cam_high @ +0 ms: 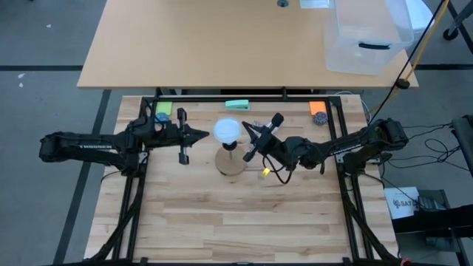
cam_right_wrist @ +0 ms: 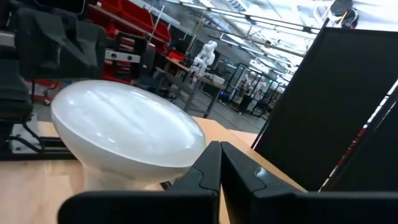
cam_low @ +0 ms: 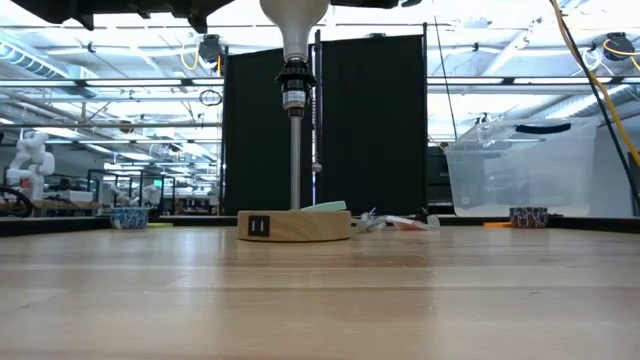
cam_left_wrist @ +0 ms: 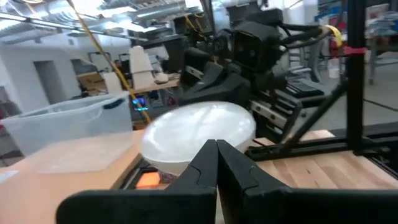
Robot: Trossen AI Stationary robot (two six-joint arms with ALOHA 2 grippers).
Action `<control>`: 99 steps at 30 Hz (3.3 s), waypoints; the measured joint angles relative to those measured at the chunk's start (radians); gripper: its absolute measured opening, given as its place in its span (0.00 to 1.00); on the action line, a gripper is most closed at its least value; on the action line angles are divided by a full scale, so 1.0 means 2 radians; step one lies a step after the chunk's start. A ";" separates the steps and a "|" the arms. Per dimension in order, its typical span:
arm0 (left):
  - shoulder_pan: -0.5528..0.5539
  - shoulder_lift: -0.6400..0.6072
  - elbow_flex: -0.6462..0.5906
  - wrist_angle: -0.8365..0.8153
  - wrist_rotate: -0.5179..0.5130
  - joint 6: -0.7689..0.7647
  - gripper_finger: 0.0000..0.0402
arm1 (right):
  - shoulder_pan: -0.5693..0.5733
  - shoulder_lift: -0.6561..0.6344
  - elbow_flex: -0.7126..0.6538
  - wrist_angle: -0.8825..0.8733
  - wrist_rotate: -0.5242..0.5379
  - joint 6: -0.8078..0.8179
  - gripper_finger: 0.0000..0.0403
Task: Screw lightbulb
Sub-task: Insert the lightbulb into the lamp socket
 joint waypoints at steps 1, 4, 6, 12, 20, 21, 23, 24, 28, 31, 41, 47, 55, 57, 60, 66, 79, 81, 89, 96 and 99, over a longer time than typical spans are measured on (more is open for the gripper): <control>0.000 0.003 0.000 -0.002 0.008 -0.002 0.00 | 0.000 0.000 0.003 -0.008 0.000 0.004 0.00; 0.000 0.014 0.000 -0.004 0.017 -0.006 0.00 | 0.000 0.000 0.004 -0.014 0.000 0.007 0.00; 0.000 0.017 0.000 -0.004 0.015 -0.006 0.00 | 0.001 0.000 0.004 -0.016 0.000 0.009 0.00; 0.001 0.018 0.000 -0.003 0.009 -0.006 0.00 | 0.006 0.000 0.004 -0.035 -0.011 0.020 0.00; 0.015 0.019 0.000 -0.003 0.007 -0.016 0.00 | 0.017 0.000 0.004 -0.038 -0.005 0.020 0.00; 0.017 0.019 0.000 -0.003 0.007 -0.017 0.00 | 0.018 0.000 0.004 -0.039 -0.005 0.020 0.00; 0.021 0.019 0.000 -0.003 0.011 -0.017 0.00 | 0.022 0.000 0.004 -0.040 -0.004 0.020 0.00; 0.022 0.019 0.000 -0.003 0.013 -0.017 0.00 | 0.023 -0.001 0.005 -0.041 -0.004 0.020 0.00; 0.027 0.019 0.000 -0.003 0.015 -0.017 0.00 | 0.030 -0.001 0.005 -0.042 -0.004 0.019 0.00; 0.027 0.020 0.000 -0.003 0.015 -0.017 0.00 | 0.036 -0.001 0.005 -0.044 -0.006 0.020 0.00; 0.031 0.019 0.000 -0.025 0.029 -0.006 0.00 | 0.061 0.000 0.005 -0.045 0.015 0.017 0.00; 0.030 0.017 0.000 -0.036 0.034 -0.014 0.00 | 0.064 0.000 0.005 -0.044 0.053 0.018 0.00; 0.029 -0.014 0.000 -0.072 0.031 -0.010 0.00 | 0.055 0.000 0.005 -0.038 0.054 0.007 0.00; 0.029 -0.025 0.000 -0.077 0.033 -0.004 0.00 | 0.051 0.000 0.005 -0.038 0.054 0.007 0.00; 0.024 -0.028 0.000 -0.058 0.044 -0.001 0.00 | 0.043 0.000 0.005 -0.038 0.052 0.001 0.00; 0.012 0.004 0.000 -0.028 0.063 -0.001 0.00 | 0.026 0.000 0.005 -0.034 0.029 0.006 0.00; 0.015 0.029 0.000 0.002 0.046 0.001 0.00 | 0.024 0.000 0.005 -0.032 0.026 0.008 0.00; 0.017 0.029 0.000 0.002 0.045 0.000 0.00 | 0.024 0.000 0.005 -0.034 0.026 0.012 0.00; 0.026 0.029 0.000 -0.007 0.037 -0.003 0.00 | 0.024 0.000 0.005 -0.035 0.028 0.020 0.00; 0.026 0.001 0.000 -0.034 0.031 -0.001 0.00 | 0.024 0.000 0.005 -0.045 0.029 0.022 0.00; 0.021 -0.015 0.000 -0.039 0.034 -0.001 0.00 | 0.024 0.000 0.005 -0.046 0.029 0.022 0.00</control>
